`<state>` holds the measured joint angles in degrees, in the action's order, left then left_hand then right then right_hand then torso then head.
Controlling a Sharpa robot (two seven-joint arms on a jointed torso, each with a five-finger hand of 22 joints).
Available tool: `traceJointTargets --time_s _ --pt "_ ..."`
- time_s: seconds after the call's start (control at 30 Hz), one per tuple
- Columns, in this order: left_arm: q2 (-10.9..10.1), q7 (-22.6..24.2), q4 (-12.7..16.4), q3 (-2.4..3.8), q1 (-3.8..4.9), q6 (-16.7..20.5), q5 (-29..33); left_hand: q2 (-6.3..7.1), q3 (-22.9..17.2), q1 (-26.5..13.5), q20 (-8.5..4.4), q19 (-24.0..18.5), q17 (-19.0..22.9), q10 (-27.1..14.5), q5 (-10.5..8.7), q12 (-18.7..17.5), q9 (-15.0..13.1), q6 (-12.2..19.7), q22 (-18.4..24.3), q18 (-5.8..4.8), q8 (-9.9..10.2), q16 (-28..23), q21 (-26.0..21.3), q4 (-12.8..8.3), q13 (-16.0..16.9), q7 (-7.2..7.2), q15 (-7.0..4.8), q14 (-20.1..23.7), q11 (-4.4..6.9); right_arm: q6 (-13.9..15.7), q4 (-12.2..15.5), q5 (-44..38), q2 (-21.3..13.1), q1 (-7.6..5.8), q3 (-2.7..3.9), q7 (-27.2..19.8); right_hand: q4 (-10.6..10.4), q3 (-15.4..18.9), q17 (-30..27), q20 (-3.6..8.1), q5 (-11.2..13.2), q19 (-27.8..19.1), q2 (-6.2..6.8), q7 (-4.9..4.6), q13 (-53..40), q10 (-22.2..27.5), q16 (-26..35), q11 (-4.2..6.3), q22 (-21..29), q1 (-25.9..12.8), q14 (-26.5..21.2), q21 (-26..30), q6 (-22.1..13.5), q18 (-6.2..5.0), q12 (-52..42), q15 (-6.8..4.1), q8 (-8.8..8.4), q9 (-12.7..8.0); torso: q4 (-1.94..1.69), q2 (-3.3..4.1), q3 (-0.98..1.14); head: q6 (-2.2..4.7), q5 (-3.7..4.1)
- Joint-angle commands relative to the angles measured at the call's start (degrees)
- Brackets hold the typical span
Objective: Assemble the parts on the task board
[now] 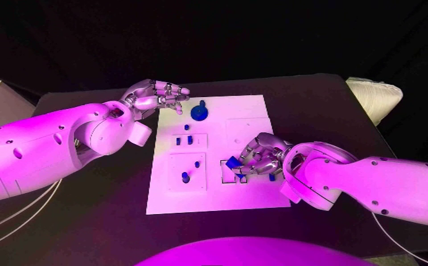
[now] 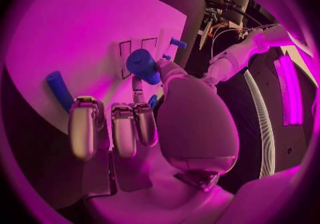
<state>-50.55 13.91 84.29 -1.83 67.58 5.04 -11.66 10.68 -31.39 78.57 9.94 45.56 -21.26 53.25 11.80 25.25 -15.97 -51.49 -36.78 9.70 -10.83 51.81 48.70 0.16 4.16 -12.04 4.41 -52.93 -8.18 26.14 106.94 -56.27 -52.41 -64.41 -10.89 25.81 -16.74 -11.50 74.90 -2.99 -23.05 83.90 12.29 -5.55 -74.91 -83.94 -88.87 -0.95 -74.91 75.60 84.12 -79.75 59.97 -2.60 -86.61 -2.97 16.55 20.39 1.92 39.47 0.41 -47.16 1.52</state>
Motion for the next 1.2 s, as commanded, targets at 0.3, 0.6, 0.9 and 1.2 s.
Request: traceJointTargets --time_s 0.3,0.6,0.9,1.2 --pt "0.16 0.16 0.04 0.03 0.03 -1.00 0.06 -0.27 0.06 -0.19 0.18 0.39 0.05 -0.28 0.32 -0.19 0.06 0.32 0.06 0.81 0.17 -0.35 -0.34 0.08 -0.08 0.16 0.17 0.01 -0.25 -1.91 -0.75 -7.43 0.91 0.09 -0.02 3.03 0.10 0.04 12.80 0.37 1.98 4.30 -0.26 0.55 -12.28 -3.91 -0.22 0.39 -12.81 -1.91 5.35 -0.73 0.90 0.89 -0.18 -0.30 0.51 0.56 0.04 0.00 0.00 -0.05 -0.12" --pt "0.15 0.19 0.01 0.03 0.03 -0.97 0.03 -0.27 0.03 -0.10 0.16 0.50 0.05 -0.30 0.35 -0.16 0.06 0.29 0.10 0.80 0.17 -0.39 -0.40 0.03 -0.09 0.14 0.17 0.02 -0.26 -2.02 -1.46 -8.27 2.30 0.40 -0.02 3.08 -0.06 3.61 13.30 0.57 9.58 4.46 -1.73 1.04 -12.66 -4.21 -0.41 0.76 -12.98 -6.58 5.47 -1.46 1.56 1.01 -0.50 -0.59 2.02 0.93 -0.02 0.05 0.08 0.01 -0.23" --pt "0.12 0.13 -0.03 0.03 0.03 -0.97 0.03 -0.27 0.03 -0.10 0.16 0.50 0.05 -0.30 0.35 -0.16 0.06 0.29 0.10 0.80 0.17 -0.39 -0.40 0.03 -0.09 0.14 0.17 0.02 -0.26 -1.60 -1.73 -8.51 2.86 0.80 -0.02 2.63 -0.08 9.55 14.34 1.16 8.22 4.70 -3.96 2.04 -13.14 -4.60 -0.82 1.61 -13.27 -10.21 5.70 -2.67 2.52 1.22 -0.96 -1.29 5.05 1.98 0.05 0.03 0.06 -0.07 -0.37" --pt "0.08 -0.05 -0.05 0.03 0.03 -1.00 0.03 -0.31 0.02 -0.08 0.15 0.54 0.04 -0.32 0.36 -0.16 0.05 0.21 0.12 0.79 0.14 -0.41 -0.42 0.03 -0.10 0.15 0.18 0.01 -0.27 -1.70 -1.63 -8.59 2.79 0.86 -0.02 2.30 -0.01 10.21 14.49 1.25 8.21 4.73 -4.37 2.15 -13.22 -4.66 -0.88 1.71 -13.31 -10.07 5.74 -2.83 2.44 1.25 -1.05 -1.38 5.47 2.11 0.04 0.00 0.09 -0.22 -0.42"
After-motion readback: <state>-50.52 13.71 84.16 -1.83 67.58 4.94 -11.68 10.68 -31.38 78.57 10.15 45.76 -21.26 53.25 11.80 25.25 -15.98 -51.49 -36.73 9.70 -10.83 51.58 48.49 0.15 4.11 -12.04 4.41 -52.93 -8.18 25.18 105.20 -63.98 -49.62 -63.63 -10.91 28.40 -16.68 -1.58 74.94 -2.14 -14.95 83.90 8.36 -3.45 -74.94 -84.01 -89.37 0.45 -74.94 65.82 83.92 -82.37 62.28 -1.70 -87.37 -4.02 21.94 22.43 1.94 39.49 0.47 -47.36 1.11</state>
